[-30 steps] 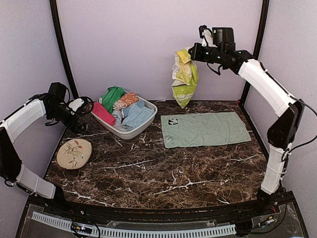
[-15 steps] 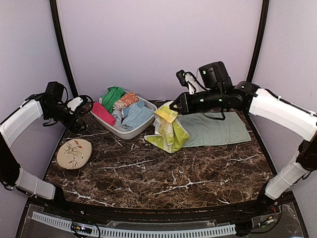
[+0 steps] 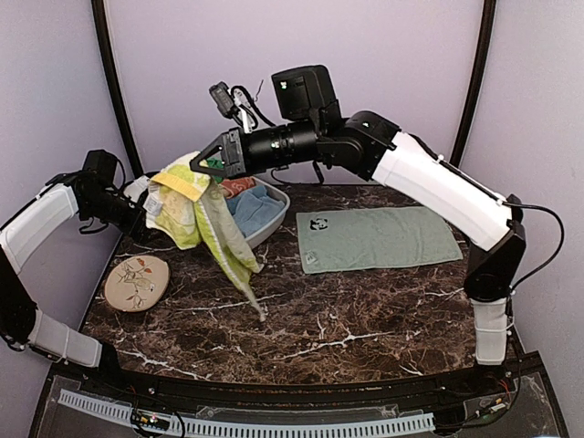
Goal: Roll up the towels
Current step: Place the towel at the center of the board.
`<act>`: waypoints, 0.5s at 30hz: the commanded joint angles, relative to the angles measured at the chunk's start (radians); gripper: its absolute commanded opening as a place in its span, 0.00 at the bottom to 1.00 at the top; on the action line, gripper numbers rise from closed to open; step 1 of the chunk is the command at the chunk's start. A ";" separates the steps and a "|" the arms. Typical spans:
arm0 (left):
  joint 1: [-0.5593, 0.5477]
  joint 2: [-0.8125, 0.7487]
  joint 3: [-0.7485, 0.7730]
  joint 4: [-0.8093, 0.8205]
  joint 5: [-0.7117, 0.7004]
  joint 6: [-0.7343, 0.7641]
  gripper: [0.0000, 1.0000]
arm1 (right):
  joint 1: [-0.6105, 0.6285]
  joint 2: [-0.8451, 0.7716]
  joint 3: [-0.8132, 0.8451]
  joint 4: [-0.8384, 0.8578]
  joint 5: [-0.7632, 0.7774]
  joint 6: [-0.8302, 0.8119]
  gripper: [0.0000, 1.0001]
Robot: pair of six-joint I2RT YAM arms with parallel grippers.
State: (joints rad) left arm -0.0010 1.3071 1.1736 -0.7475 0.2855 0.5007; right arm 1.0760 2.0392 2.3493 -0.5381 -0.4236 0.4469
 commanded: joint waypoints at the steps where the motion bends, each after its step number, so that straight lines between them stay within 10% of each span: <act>1: 0.013 -0.014 0.016 0.012 -0.032 -0.050 0.99 | -0.001 -0.005 0.073 0.058 -0.113 0.037 0.00; 15: -0.115 0.019 -0.030 -0.060 0.062 0.074 0.99 | -0.185 -0.705 -1.287 0.198 0.247 0.216 0.00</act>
State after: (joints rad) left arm -0.0269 1.3186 1.1736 -0.7616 0.3374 0.5140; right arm 0.9749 1.4693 1.3106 -0.3859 -0.3088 0.5396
